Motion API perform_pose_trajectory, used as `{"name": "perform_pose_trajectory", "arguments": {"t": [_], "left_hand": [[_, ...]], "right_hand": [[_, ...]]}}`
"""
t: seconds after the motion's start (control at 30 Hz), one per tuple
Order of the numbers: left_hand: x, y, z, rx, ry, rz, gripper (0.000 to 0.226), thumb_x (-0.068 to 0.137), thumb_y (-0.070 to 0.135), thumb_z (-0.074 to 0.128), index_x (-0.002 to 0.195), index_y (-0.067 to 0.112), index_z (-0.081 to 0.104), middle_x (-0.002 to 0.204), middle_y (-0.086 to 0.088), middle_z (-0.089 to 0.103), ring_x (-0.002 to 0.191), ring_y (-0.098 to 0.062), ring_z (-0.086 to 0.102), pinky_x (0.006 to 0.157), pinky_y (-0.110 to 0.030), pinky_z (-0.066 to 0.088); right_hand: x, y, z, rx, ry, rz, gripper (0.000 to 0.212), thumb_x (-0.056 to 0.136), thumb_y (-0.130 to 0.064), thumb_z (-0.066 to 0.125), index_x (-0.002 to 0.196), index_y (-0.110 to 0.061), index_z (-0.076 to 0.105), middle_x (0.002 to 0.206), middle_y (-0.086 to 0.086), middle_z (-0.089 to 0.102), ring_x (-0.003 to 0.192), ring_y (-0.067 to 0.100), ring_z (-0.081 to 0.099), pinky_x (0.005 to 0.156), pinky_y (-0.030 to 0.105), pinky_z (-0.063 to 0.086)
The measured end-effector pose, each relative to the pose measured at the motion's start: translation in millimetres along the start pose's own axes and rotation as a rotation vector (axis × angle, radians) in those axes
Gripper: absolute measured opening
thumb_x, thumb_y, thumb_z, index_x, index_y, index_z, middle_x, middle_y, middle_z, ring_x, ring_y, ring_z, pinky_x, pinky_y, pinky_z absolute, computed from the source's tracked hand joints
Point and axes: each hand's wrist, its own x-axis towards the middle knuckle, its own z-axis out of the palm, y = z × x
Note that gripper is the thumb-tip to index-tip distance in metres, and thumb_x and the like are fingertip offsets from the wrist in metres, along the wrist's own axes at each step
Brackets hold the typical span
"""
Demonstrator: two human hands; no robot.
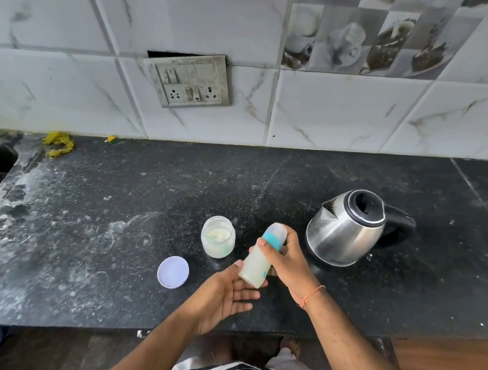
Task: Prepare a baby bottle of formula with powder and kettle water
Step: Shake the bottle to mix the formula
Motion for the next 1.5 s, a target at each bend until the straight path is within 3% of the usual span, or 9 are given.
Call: {"name": "perform_pose_trajectory", "arguments": {"t": [0.33,0.53,0.67,0.8,0.93,1.07,1.2,1.33,1.5], "left_hand": [[-0.2,0.8,10.0,0.468,0.255,0.436,0.054,0.085,0.03,0.097,0.127,0.016,0.066,0.119,0.0,0.081,0.111,-0.021,0.077,0.095,-0.039,0.065],[-3.3,-6.9,-18.4,1.082,0.215,0.386,0.097,0.072,0.07,0.09,0.155,0.049,0.043,0.149,0.024,0.052,0.138,0.003,0.051,0.118,-0.034,0.046],[-2.2,-21.3,-40.1,1.665,0.287,0.201,0.125,0.059,0.085,0.072,0.168,0.05,0.022,0.17,0.023,0.021,0.158,-0.015,0.023,0.125,-0.054,0.029],[-0.9,-18.9,-41.0,1.711,0.335,0.177,0.124,0.058,0.082,0.074,0.168,0.048,0.028,0.176,0.021,0.016,0.16,-0.02,0.022,0.123,-0.052,0.036],[-1.7,-17.6,-36.5,1.682,0.353,0.193,0.117,0.066,0.077,0.078,0.168,0.048,0.029,0.176,0.018,0.019,0.161,-0.02,0.023,0.123,-0.051,0.039],[0.5,-16.0,-31.9,1.695,0.372,0.201,0.114,0.067,0.078,0.079,0.166,0.048,0.031,0.172,0.017,0.022,0.158,-0.02,0.026,0.122,-0.049,0.038],[-0.9,-18.8,-30.3,1.686,0.393,0.191,0.114,0.069,0.077,0.079,0.166,0.048,0.029,0.173,0.016,0.022,0.159,-0.022,0.024,0.122,-0.05,0.035],[-0.3,-17.3,-27.2,1.671,0.405,0.196,0.113,0.068,0.077,0.08,0.165,0.05,0.029,0.171,0.017,0.022,0.157,-0.021,0.024,0.123,-0.05,0.034],[0.1,-23.0,-26.7,1.638,0.436,0.184,0.112,0.067,0.075,0.081,0.163,0.048,0.031,0.171,0.015,0.022,0.158,-0.023,0.022,0.124,-0.053,0.033]], "right_hand": [[-17.7,7.0,-10.5,0.069,-0.07,0.005,0.102,0.095,-0.032,0.083,0.163,-0.064,0.014,0.124,0.014,0.078,0.111,0.029,0.08,0.082,0.054,0.068],[-13.7,0.2,-16.5,0.232,0.177,0.073,0.065,0.102,-0.021,0.076,0.149,-0.05,0.041,0.137,0.015,0.062,0.11,0.031,0.077,0.076,0.057,0.068],[-20.7,8.8,-3.0,-0.122,-0.117,0.179,0.061,0.097,-0.026,0.082,0.137,-0.056,0.047,0.13,0.007,0.063,0.103,0.027,0.078,0.066,0.053,0.068],[-7.4,7.8,-4.5,0.229,0.284,0.126,0.049,0.103,-0.024,0.074,0.136,-0.045,0.044,0.126,0.01,0.062,0.097,0.025,0.074,0.075,0.06,0.066],[-15.2,6.9,6.4,-0.101,-0.04,0.179,0.061,0.098,-0.027,0.081,0.141,-0.05,0.045,0.129,0.007,0.062,0.102,0.026,0.078,0.062,0.052,0.068],[6.0,6.6,-4.7,0.314,0.341,0.139,0.061,0.102,-0.027,0.077,0.147,-0.044,0.04,0.14,0.016,0.061,0.108,0.028,0.074,0.071,0.056,0.069],[-5.7,6.6,4.7,0.055,0.014,0.246,0.061,0.097,-0.027,0.082,0.141,-0.049,0.047,0.132,0.009,0.063,0.105,0.027,0.078,0.066,0.053,0.069],[9.1,7.4,0.7,0.39,0.341,0.157,0.053,0.102,-0.027,0.077,0.142,-0.037,0.044,0.139,0.013,0.061,0.111,0.029,0.072,0.068,0.054,0.069],[-1.6,8.5,12.7,0.012,0.034,0.182,0.059,0.097,-0.026,0.082,0.14,-0.048,0.048,0.133,0.006,0.061,0.109,0.024,0.075,0.067,0.054,0.069]]}}
